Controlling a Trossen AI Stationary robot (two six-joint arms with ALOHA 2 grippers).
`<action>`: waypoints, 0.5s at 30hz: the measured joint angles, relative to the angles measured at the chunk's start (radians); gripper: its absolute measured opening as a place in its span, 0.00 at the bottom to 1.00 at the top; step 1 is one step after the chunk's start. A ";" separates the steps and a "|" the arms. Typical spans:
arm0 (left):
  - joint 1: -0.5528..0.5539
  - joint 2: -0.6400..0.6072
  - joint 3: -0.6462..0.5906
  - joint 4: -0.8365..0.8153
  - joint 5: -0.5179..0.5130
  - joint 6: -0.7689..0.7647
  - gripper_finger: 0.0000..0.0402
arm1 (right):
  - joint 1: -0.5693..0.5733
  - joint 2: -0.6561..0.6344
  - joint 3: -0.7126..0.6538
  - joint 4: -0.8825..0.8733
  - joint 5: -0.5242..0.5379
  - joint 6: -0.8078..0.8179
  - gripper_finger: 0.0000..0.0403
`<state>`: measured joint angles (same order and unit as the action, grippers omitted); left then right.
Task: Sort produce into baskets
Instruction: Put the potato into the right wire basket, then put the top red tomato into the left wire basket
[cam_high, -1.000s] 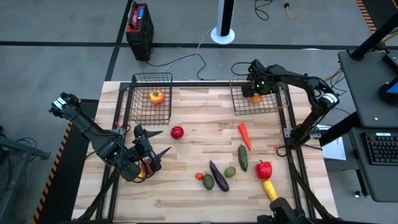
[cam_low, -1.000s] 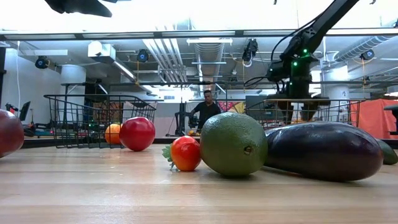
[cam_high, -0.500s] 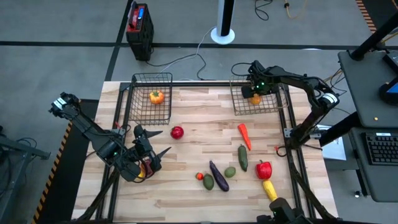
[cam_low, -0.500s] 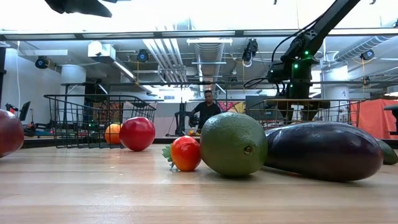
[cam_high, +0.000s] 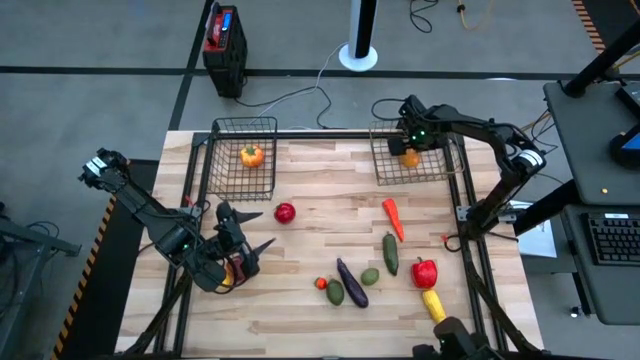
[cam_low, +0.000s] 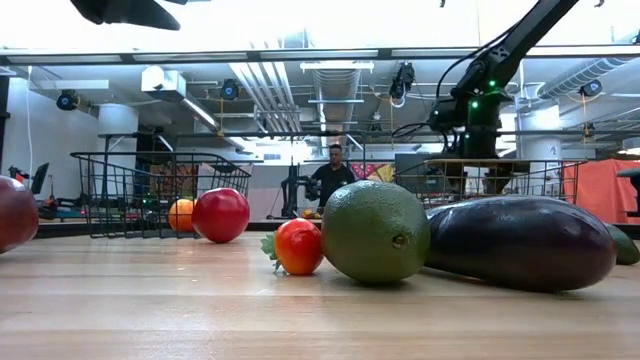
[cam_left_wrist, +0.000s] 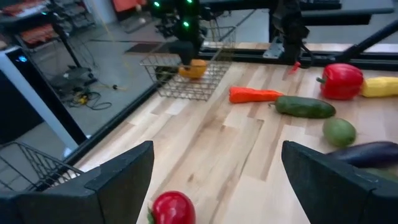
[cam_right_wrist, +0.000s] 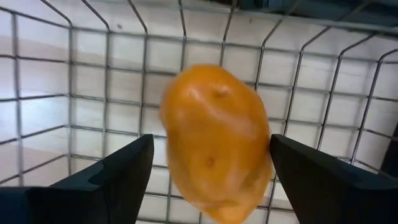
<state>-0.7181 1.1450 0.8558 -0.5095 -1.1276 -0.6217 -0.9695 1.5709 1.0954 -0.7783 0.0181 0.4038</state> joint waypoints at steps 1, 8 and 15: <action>0.000 0.000 0.000 0.000 0.010 0.000 0.83 | 0.000 -0.001 0.007 -0.001 0.000 -0.001 0.77; 0.000 0.000 0.000 0.000 0.014 -0.014 0.83 | 0.008 -0.018 0.089 -0.060 0.001 -0.009 0.76; 0.020 0.012 0.000 0.011 0.011 -0.046 0.83 | 0.070 -0.097 0.144 -0.083 0.001 -0.014 0.75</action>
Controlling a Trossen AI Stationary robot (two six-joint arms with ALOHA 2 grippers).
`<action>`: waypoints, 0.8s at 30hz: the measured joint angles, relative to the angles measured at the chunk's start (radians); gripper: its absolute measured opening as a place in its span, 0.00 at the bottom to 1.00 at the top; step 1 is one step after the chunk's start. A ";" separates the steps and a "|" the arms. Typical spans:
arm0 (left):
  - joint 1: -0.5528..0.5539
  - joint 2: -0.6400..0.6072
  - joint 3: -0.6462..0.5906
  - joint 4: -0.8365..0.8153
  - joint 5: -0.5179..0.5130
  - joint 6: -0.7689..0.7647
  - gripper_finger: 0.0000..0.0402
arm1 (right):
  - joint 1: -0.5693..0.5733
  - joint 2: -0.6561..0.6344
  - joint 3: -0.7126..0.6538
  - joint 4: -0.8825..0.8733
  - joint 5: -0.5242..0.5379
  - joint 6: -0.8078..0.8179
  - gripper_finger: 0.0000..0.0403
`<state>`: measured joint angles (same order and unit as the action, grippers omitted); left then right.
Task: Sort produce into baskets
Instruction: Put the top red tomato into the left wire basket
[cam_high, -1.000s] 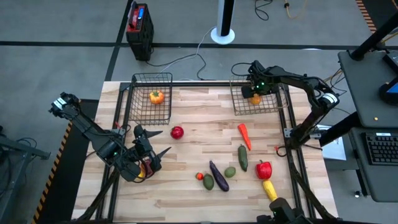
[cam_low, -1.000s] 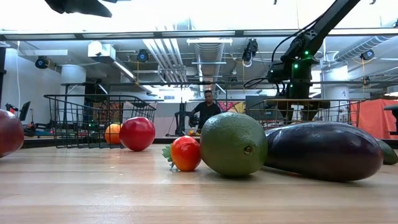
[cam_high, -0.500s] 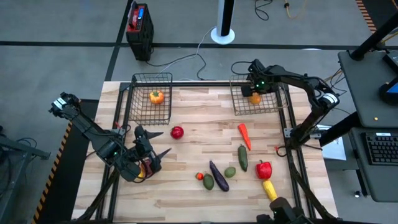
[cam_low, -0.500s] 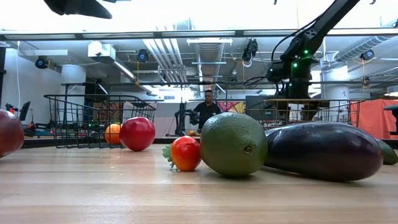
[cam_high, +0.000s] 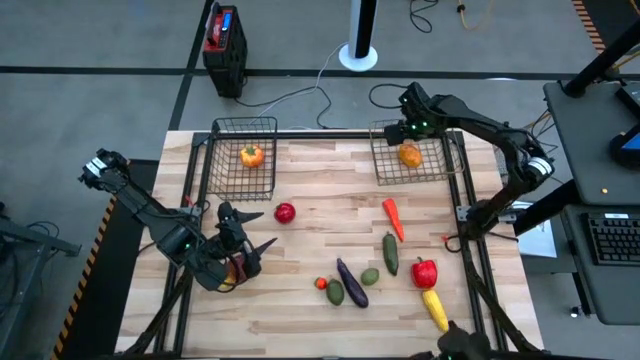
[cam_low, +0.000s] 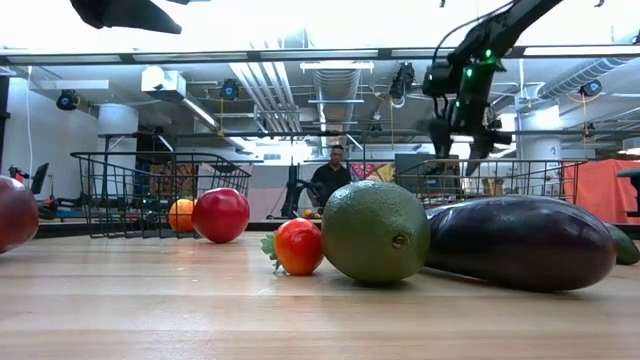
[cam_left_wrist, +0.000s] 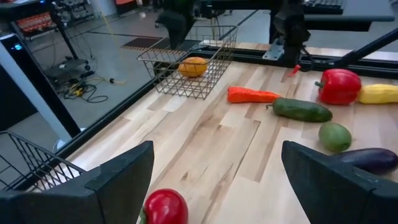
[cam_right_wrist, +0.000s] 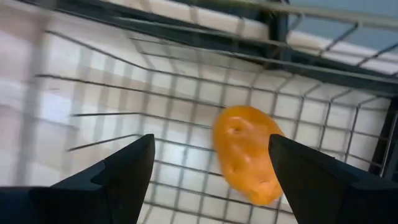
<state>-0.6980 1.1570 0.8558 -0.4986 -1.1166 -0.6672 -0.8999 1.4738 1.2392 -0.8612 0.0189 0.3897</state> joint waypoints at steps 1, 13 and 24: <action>0.002 0.007 0.000 0.000 0.000 0.001 0.83 | 0.013 -0.019 0.004 -0.001 0.000 0.000 0.75; 0.007 0.081 0.000 -0.006 0.010 0.050 0.83 | 0.319 -0.230 0.011 0.014 0.096 -0.007 0.75; 0.008 0.138 0.000 -0.005 0.009 0.127 0.83 | 0.698 -0.194 -0.043 0.296 0.140 -0.254 0.75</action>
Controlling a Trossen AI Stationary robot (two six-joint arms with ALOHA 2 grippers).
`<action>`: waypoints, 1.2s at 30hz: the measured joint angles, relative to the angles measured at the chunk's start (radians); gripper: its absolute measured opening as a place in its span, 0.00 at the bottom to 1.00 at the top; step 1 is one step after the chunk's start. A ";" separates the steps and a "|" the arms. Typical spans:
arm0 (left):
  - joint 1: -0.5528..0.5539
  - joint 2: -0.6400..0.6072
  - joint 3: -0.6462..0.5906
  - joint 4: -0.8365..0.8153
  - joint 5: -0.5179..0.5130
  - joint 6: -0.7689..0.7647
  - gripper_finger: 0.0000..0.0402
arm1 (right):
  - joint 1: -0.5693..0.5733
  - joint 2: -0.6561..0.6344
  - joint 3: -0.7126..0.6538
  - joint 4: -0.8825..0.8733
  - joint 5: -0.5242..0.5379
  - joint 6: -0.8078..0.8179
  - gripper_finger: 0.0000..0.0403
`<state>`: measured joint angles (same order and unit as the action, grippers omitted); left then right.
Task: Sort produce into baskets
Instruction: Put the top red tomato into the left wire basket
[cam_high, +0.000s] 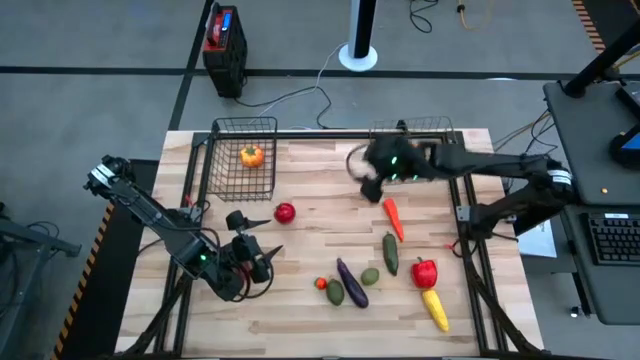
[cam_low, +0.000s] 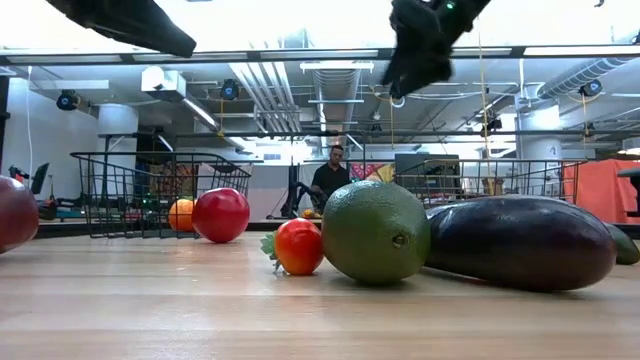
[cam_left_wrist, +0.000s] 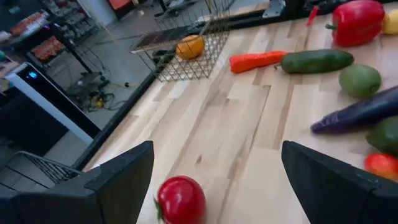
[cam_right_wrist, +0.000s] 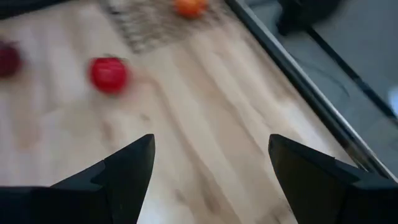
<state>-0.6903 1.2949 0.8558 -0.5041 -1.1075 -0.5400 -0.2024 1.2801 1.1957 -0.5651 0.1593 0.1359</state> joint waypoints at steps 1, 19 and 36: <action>0.000 -0.003 0.000 0.000 -0.009 0.000 0.83 | 0.026 0.018 -0.005 0.043 -0.002 -0.017 0.75; -0.055 -0.213 0.000 -0.019 -0.009 -0.003 0.83 | 0.156 0.471 0.098 0.489 -0.002 -0.419 0.75; -0.055 -0.254 0.000 -0.045 -0.036 0.006 0.83 | 0.168 0.750 0.402 0.362 -0.002 -0.640 0.83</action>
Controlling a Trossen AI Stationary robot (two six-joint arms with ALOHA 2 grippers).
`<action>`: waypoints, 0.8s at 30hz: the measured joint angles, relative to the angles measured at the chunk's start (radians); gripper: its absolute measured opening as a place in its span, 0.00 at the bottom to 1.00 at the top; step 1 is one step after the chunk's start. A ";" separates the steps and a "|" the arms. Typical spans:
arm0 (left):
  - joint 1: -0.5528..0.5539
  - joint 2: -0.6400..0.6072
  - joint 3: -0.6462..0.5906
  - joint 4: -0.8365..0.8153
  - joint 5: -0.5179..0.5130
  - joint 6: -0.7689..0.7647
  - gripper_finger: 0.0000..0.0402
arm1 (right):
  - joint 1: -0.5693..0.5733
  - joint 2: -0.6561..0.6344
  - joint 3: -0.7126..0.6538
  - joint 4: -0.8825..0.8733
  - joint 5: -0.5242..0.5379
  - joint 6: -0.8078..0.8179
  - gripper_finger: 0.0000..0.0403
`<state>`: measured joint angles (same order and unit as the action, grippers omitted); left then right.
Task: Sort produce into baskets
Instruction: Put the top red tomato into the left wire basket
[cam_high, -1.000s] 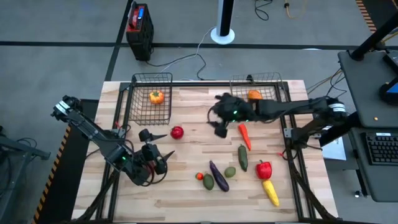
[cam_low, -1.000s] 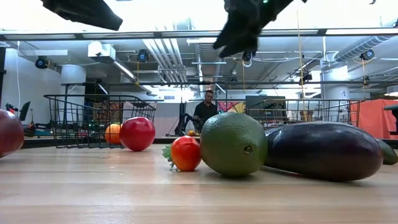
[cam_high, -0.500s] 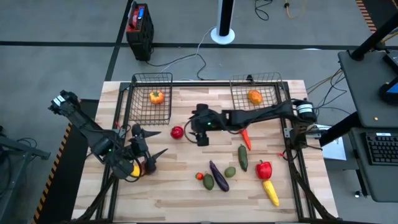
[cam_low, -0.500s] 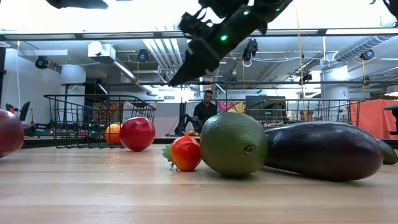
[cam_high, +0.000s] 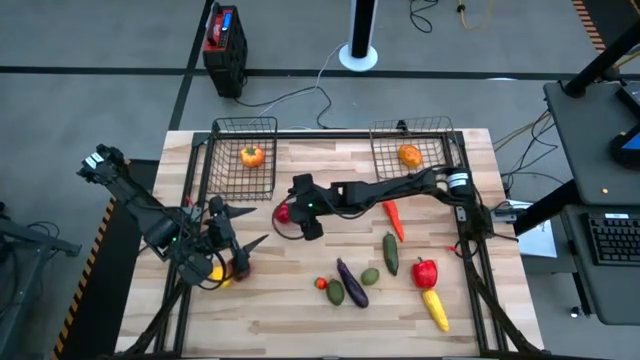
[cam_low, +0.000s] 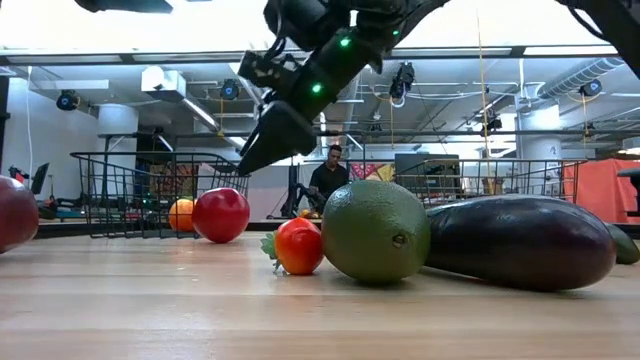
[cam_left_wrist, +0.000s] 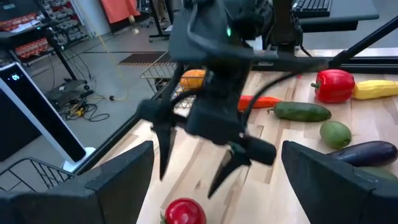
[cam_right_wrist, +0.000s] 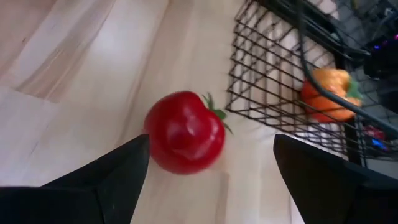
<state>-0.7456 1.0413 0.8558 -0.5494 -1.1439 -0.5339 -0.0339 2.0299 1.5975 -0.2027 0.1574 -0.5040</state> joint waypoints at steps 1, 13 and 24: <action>0.000 -0.003 0.000 -0.001 0.000 0.001 0.83 | 0.002 0.013 0.015 -0.018 0.000 -0.010 0.82; 0.000 -0.043 0.000 -0.030 -0.001 0.002 0.83 | 0.018 0.141 0.189 -0.215 0.145 -0.179 0.84; 0.001 -0.038 0.000 -0.036 -0.003 0.000 0.83 | 0.028 0.155 0.236 -0.282 0.144 -0.382 0.84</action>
<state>-0.7447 1.0038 0.8558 -0.5854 -1.1470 -0.5338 -0.0063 2.1845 1.8334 -0.4848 0.3017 -0.8862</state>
